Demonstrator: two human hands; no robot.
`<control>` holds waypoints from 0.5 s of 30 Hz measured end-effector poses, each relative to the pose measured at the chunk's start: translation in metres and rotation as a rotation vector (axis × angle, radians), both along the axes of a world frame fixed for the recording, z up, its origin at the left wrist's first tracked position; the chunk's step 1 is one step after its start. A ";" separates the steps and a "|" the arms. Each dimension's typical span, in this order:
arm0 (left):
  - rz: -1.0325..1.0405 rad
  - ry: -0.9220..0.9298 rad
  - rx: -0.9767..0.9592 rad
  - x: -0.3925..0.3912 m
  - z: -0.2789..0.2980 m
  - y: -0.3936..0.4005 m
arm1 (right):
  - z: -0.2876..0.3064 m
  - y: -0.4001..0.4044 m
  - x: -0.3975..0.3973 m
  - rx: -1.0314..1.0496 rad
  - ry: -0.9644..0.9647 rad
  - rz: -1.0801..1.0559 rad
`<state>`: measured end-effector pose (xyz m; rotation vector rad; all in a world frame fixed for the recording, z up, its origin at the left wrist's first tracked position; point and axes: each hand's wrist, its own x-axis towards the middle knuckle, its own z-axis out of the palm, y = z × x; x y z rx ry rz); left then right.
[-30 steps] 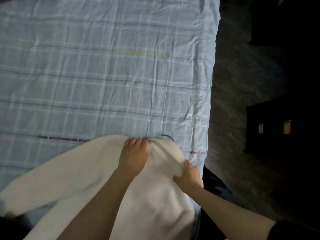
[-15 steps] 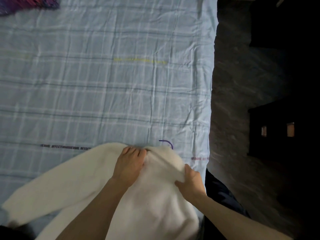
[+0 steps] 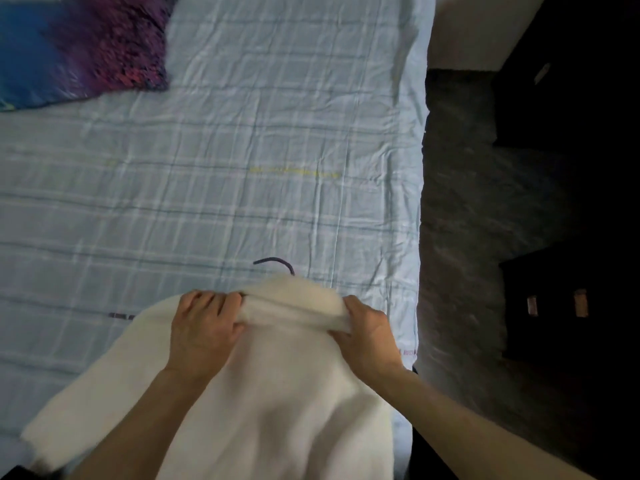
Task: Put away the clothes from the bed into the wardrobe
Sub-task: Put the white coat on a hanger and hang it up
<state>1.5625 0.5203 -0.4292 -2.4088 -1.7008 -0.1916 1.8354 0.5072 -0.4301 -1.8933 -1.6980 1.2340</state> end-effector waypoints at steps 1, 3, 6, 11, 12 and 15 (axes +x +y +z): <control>0.027 -0.006 0.054 -0.005 0.017 0.004 | 0.014 0.011 -0.004 0.057 0.028 0.005; 0.068 -0.024 0.156 -0.011 0.053 0.013 | 0.045 0.035 -0.011 0.151 0.087 0.000; 0.101 -0.055 0.316 -0.015 0.113 0.023 | 0.097 0.064 -0.017 0.263 0.167 -0.014; 0.154 -0.149 0.587 -0.017 0.214 0.021 | 0.194 0.089 -0.023 0.485 0.287 0.011; 0.169 -0.168 0.647 -0.017 0.234 0.017 | 0.213 0.092 -0.025 0.547 0.300 0.029; 0.244 -0.191 0.824 -0.019 0.291 0.003 | 0.270 0.095 -0.034 0.728 0.332 0.100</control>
